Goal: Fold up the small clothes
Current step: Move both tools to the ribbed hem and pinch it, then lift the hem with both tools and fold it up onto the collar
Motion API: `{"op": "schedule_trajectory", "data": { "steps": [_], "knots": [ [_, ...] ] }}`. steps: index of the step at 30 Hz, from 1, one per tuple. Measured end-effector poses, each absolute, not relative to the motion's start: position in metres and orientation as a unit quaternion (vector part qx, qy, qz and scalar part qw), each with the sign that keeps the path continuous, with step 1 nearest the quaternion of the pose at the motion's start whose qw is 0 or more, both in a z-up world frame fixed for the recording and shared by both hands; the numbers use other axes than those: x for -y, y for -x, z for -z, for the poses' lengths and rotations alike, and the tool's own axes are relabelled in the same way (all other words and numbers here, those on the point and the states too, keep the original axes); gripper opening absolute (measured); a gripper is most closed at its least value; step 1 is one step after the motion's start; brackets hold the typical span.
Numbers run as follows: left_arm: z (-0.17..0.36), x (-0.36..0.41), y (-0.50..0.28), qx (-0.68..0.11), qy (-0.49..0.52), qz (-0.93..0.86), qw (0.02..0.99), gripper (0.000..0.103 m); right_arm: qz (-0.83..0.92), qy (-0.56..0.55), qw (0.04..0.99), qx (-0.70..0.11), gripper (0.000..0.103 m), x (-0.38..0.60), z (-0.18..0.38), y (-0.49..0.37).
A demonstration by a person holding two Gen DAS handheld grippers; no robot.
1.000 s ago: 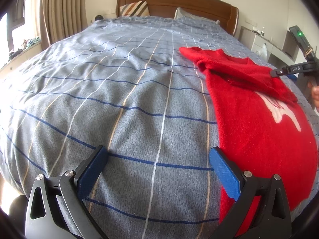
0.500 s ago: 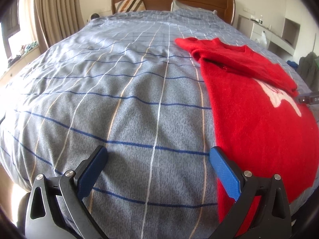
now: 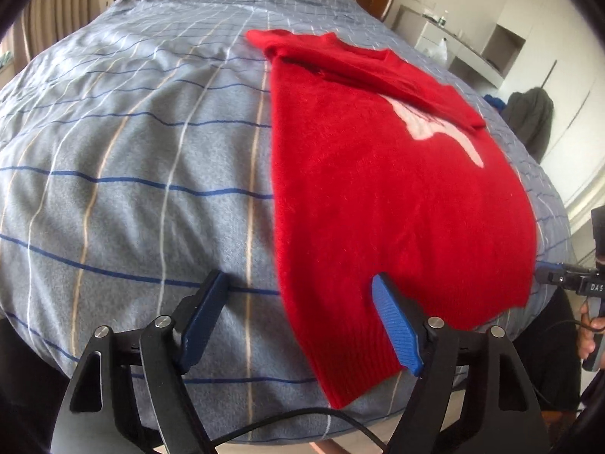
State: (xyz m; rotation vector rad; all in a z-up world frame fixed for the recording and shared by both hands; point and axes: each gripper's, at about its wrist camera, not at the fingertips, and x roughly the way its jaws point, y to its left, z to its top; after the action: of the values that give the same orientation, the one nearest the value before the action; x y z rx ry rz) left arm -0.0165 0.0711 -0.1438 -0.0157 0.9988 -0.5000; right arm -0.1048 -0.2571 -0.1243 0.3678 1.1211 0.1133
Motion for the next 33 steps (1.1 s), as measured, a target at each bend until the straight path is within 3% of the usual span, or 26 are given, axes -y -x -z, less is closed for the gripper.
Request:
{"op": "schedule_trajectory", "data": {
  "steps": [6,7,8,9,10,13,20,25,33],
  "knots": [
    [0.155,-0.063,0.027,-0.515,0.005,0.266,0.815,0.044,-0.071,-0.208,0.812,-0.541,0.051,0.252,0.148,0.114],
    [0.157,-0.062,0.026,-0.525,0.007,0.265,0.809,0.033,-0.073,-0.219,0.809,-0.541,0.045,0.254,0.150,0.113],
    [0.159,-0.063,0.025,-0.535,0.012,0.266,0.802,0.015,-0.078,-0.227,0.805,-0.542,0.039,0.255,0.152,0.111],
    [0.162,-0.064,0.024,-0.548,0.022,0.270,0.791,0.004,-0.086,-0.233,0.801,-0.544,0.016,0.255,0.153,0.110],
    [0.162,-0.066,0.024,-0.554,0.029,0.271,0.787,0.003,-0.094,-0.236,0.797,-0.548,0.005,0.255,0.154,0.110],
    [0.150,-0.075,0.029,-0.547,0.048,0.272,0.790,0.002,-0.091,-0.256,0.804,-0.529,0.005,0.260,0.144,0.114],
    [0.066,-0.088,-0.007,-0.465,0.150,0.315,0.814,0.002,-0.099,-0.292,0.860,-0.406,0.005,0.276,0.067,0.093],
    [0.044,-0.063,-0.103,-0.428,0.161,0.296,0.839,0.002,-0.090,-0.281,0.887,-0.354,0.005,0.296,0.041,0.003],
    [0.066,-0.011,-0.240,-0.460,0.134,0.245,0.843,0.002,-0.054,-0.306,0.870,-0.383,0.005,0.344,0.061,-0.151]
  ]
}}
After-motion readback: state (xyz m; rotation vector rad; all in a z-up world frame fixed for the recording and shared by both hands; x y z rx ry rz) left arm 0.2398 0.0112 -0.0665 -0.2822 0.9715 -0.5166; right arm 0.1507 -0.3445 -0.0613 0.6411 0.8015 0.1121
